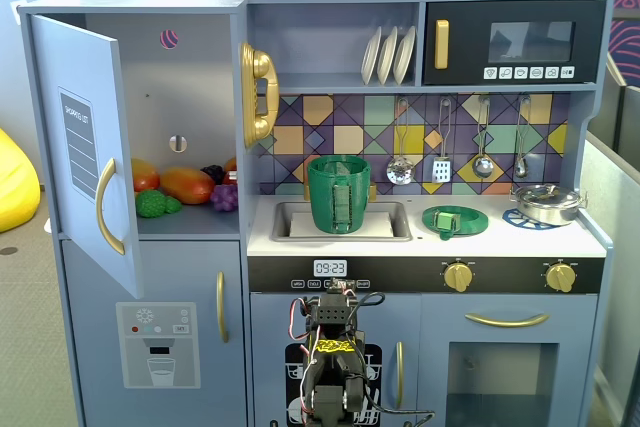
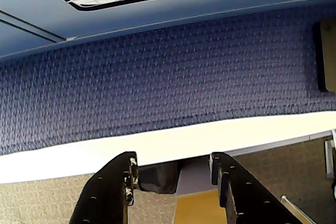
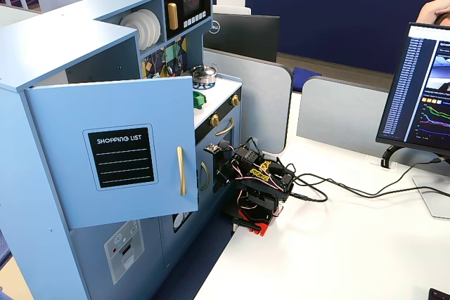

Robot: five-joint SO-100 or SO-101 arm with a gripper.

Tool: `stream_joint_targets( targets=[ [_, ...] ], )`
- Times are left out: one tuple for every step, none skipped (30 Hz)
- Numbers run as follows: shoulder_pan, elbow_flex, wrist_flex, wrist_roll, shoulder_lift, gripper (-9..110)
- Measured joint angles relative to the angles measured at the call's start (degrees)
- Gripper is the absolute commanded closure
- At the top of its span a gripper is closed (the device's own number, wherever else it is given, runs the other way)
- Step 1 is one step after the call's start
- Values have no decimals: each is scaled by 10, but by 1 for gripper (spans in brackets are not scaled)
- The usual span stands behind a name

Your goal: Take off the lid from the green recipient and place it on the counter

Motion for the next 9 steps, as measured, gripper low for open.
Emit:
stream_joint_targets(
  targets=[
    [-2, 0, 0, 0, 0, 93],
    [-2, 0, 0, 0, 0, 93],
    [-2, 0, 0, 0, 0, 93],
    [-1, 0, 0, 0, 0, 93],
    [0, 0, 0, 0, 0, 93],
    [1, 0, 0, 0, 0, 93],
    [1, 0, 0, 0, 0, 93],
    [1, 0, 0, 0, 0, 93],
    [1, 0, 0, 0, 0, 93]
  ],
)
